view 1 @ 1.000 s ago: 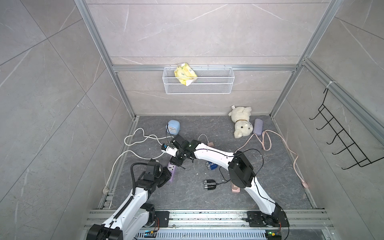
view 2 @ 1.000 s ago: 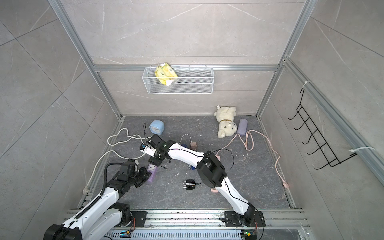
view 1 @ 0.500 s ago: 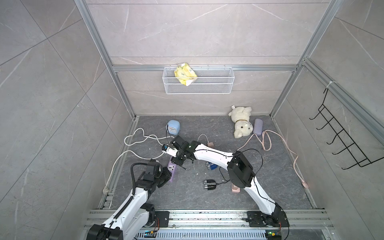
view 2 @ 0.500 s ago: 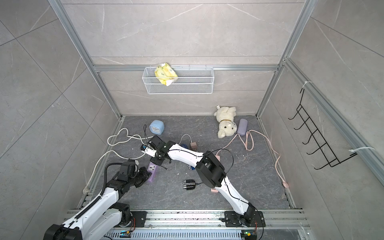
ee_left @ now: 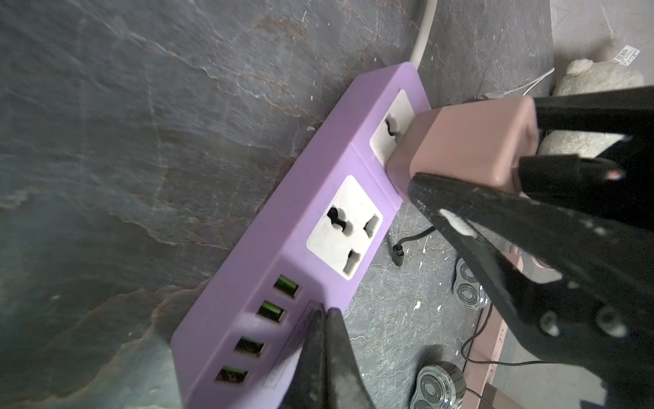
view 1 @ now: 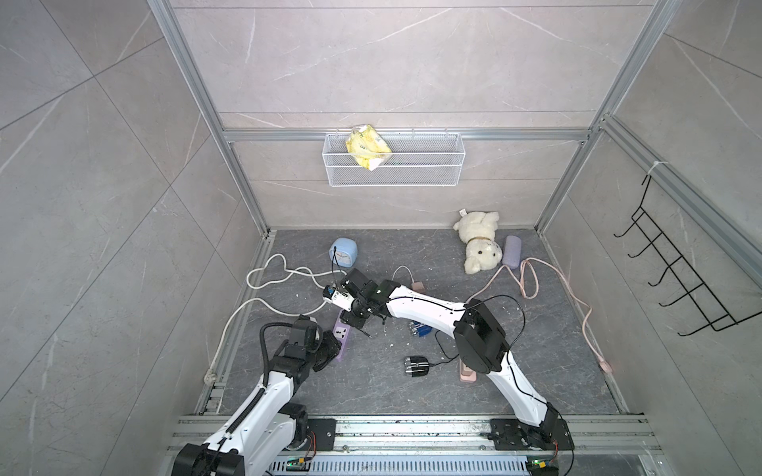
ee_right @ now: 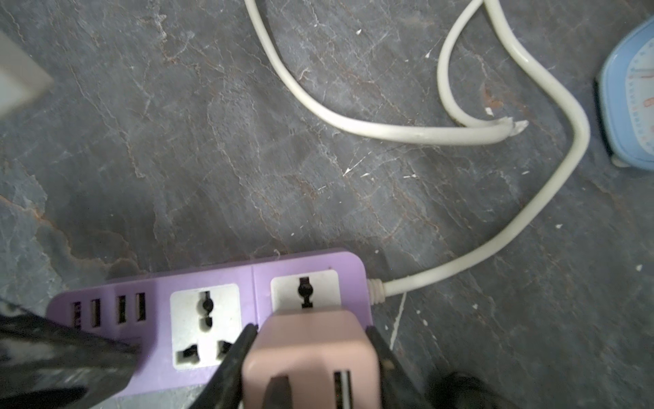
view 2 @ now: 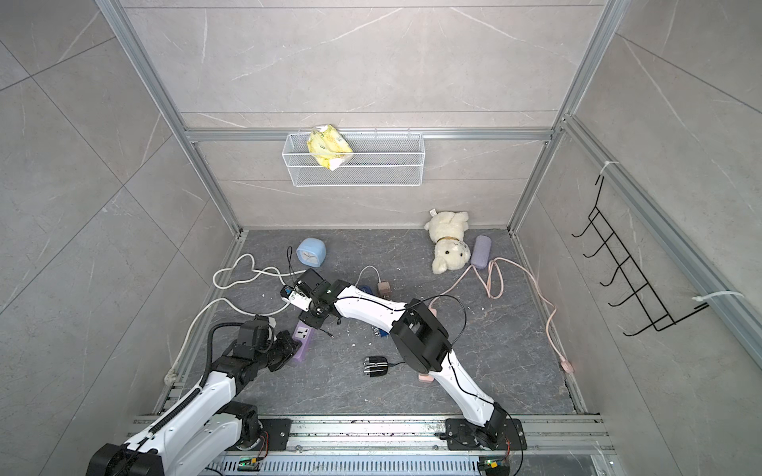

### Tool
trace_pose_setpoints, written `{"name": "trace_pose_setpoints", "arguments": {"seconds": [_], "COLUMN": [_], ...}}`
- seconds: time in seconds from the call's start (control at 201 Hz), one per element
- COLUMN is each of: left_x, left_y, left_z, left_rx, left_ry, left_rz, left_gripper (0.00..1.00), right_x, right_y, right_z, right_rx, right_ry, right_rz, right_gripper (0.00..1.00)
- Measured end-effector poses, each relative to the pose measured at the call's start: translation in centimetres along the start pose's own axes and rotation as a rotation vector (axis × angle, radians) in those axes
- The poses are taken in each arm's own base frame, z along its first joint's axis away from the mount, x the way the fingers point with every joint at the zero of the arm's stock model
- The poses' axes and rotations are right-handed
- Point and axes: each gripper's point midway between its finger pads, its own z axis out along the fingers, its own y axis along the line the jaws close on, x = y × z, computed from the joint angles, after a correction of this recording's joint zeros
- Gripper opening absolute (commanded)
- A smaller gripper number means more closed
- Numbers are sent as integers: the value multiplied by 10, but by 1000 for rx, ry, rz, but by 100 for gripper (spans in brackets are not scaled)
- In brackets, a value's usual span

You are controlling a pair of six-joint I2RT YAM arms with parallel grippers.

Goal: Unplug the electric shaver
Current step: Remove the plug from the socket, then place the plug at the center of the board.

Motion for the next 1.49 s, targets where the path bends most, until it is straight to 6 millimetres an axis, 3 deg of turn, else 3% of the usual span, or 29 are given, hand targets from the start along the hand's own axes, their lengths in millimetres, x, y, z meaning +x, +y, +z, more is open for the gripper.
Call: {"name": "trace_pose_setpoints", "arguments": {"seconds": [0.413,0.587,0.682,0.801,0.921,1.025,1.17,1.493], "left_x": [1,1,1,1,1,2,3,3], "left_y": [1,1,1,1,1,2,3,4], "left_z": [0,0,0,-1,-1,-2,-3,-3], "left_rx": [0,1,1,2,1,-1,-5,-6], "left_ry": [0,-1,-2,-3,-2,0,3,5], "left_rz": [-2,-3,-4,-8,-9,-9,-10,-11], "left_gripper": [0,0,0,0,0,0,0,0], "right_x": [-41,-66,-67,-47,-1,24,25,15], "right_y": [-2,-19,-30,-49,-59,-65,-67,-44], "right_z": [-55,-95,-106,-98,-71,-58,-58,-46], "right_rx": [18,63,61,61,34,24,-2,-150], "right_ry": [-75,-59,-34,38,185,263,257,220], "right_rz": [47,107,159,235,322,378,412,434], "right_gripper": [26,28,28,28,28,28,28,27]}}
